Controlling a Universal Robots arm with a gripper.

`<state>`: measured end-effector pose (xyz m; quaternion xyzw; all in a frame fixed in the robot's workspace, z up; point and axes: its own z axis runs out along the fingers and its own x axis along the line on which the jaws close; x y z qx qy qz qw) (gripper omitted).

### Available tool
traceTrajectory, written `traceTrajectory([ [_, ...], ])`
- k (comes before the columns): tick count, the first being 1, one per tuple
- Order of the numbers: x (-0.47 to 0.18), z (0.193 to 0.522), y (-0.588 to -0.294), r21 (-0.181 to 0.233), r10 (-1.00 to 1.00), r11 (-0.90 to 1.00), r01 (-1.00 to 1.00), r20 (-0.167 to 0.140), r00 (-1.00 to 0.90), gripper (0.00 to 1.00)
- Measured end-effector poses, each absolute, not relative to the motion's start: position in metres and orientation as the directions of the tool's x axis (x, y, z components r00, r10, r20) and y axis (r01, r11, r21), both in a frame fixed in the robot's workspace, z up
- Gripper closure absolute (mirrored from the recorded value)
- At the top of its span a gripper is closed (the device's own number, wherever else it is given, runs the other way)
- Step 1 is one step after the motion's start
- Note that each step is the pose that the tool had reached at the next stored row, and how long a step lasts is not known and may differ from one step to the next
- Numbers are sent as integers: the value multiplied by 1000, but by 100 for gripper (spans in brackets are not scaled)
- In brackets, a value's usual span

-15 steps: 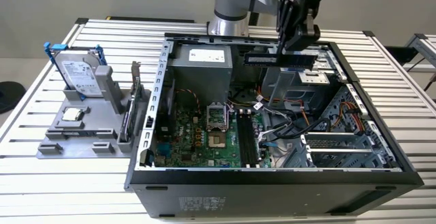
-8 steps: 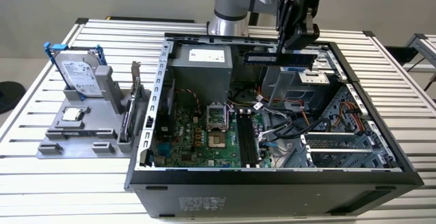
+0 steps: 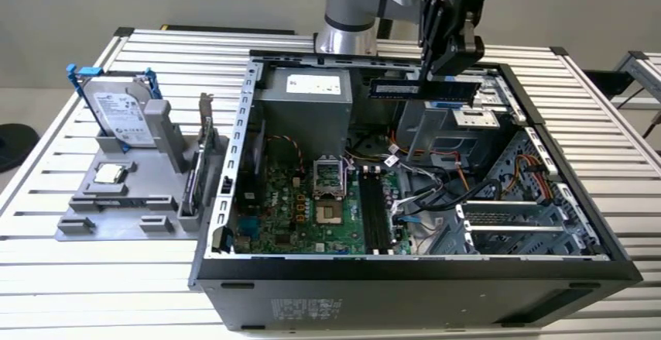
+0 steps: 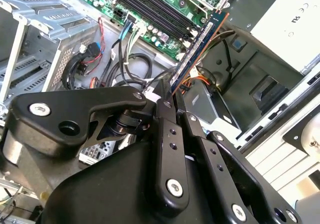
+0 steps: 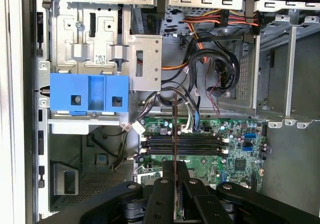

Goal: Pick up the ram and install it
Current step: 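Insert the ram into the slot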

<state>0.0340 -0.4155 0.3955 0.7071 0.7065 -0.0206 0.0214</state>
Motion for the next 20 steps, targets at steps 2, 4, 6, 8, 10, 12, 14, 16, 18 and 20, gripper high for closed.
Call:
traceTrajectory([
  [2, 34, 395, -416, 1, 998, -1, 1000, -59, 1, 100],
  [4, 34, 395, -416, 1, 998, -1, 1000, -59, 1, 100],
  [6, 34, 395, -416, 1, 998, -7, 1000, -59, 7, 100],
  [8, 34, 395, -416, 1, 998, -22, 1000, -59, 22, 100],
  [10, 34, 395, -416, 1, 997, -47, 999, -59, 47, 100],
  [12, 34, 395, -415, 1, 996, -73, 997, -60, 73, 100],
  [14, 34, 395, -416, 1, 993, -99, 995, -59, 99, 100],
  [16, 34, 395, -416, 1, 990, -125, 992, -59, 125, 100],
  [18, 34, 395, -416, 1, 987, -151, 989, -59, 151, 100],
  [20, 34, 395, -415, 1, 983, -177, 984, -59, 176, 100],
])
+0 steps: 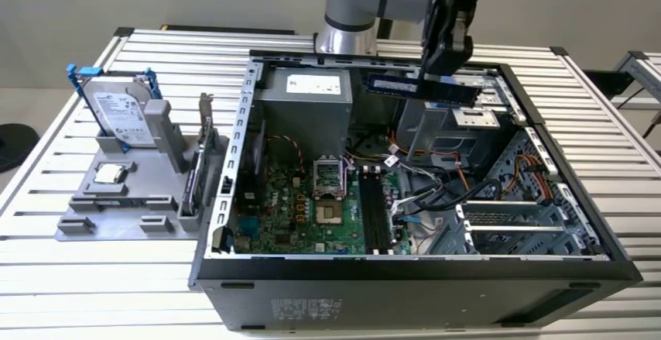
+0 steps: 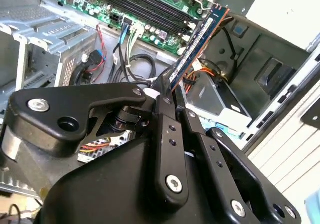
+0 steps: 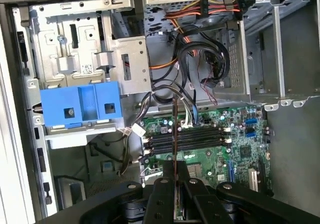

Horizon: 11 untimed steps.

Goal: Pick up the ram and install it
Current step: 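Insert the ram into the slot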

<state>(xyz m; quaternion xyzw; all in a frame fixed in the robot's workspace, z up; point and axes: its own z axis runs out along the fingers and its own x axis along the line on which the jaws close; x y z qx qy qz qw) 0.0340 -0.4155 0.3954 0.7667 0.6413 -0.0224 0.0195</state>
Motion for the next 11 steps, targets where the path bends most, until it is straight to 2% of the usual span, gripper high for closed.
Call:
traceTrajectory([
  [11, 34, 395, -416, 1, 948, -314, 950, -59, 313, 100],
])
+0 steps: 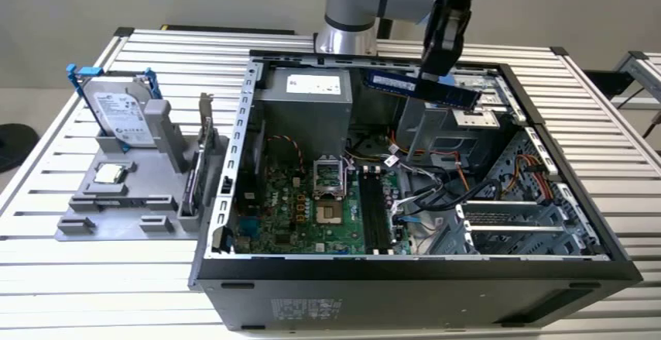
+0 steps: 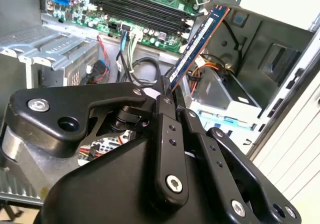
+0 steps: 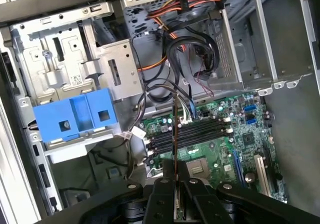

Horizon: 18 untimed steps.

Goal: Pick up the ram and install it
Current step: 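Insert the ram into the slot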

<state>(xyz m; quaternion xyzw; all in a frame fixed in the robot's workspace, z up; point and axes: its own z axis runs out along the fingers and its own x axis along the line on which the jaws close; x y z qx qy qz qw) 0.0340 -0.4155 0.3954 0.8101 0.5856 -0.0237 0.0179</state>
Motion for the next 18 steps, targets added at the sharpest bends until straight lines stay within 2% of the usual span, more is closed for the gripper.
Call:
traceTrajectory([
  [18, 34, 395, -416, 1, 849, -526, 850, -59, 525, 100],
])
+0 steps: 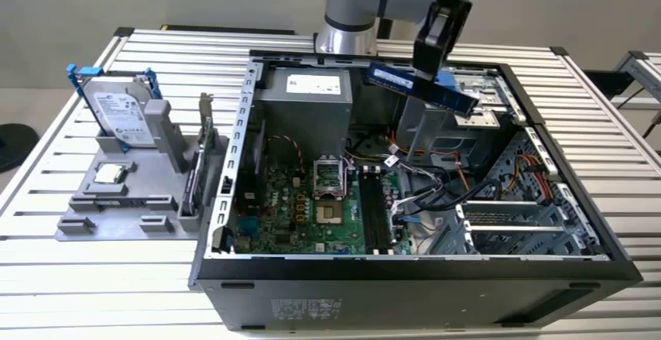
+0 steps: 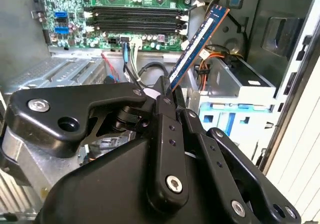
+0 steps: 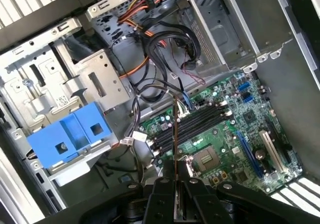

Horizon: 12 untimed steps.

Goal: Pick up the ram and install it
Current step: 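Insert the ram into the slot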

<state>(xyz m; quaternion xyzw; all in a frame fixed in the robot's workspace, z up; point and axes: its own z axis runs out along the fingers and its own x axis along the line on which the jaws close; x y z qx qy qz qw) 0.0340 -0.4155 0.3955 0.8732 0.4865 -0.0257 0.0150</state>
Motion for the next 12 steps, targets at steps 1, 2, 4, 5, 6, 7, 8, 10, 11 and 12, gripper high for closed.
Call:
traceTrajectory([
  [1, 34, 395, -416, 1, 842, -537, 843, -59, 537, 100],
  [2, 34, 395, -416, 1, 834, -549, 836, -59, 548, 100],
  [4, 34, 395, -416, 1, 819, -571, 821, -59, 570, 100],
  [5, 34, 395, -416, 1, 812, -582, 813, -59, 581, 100],
  [6, 34, 395, -415, 1, 804, -592, 806, -59, 591, 100],
  [7, 34, 395, -416, 1, 796, -603, 798, -59, 602, 100],
  [8, 34, 395, -416, 1, 788, -614, 789, -59, 613, 100],
  [10, 34, 395, -416, 1, 771, -635, 773, -59, 634, 100],
  [11, 34, 395, -416, 1, 763, -645, 764, -59, 644, 100],
  [12, 34, 395, -416, 1, 755, -655, 756, -59, 654, 100],
])
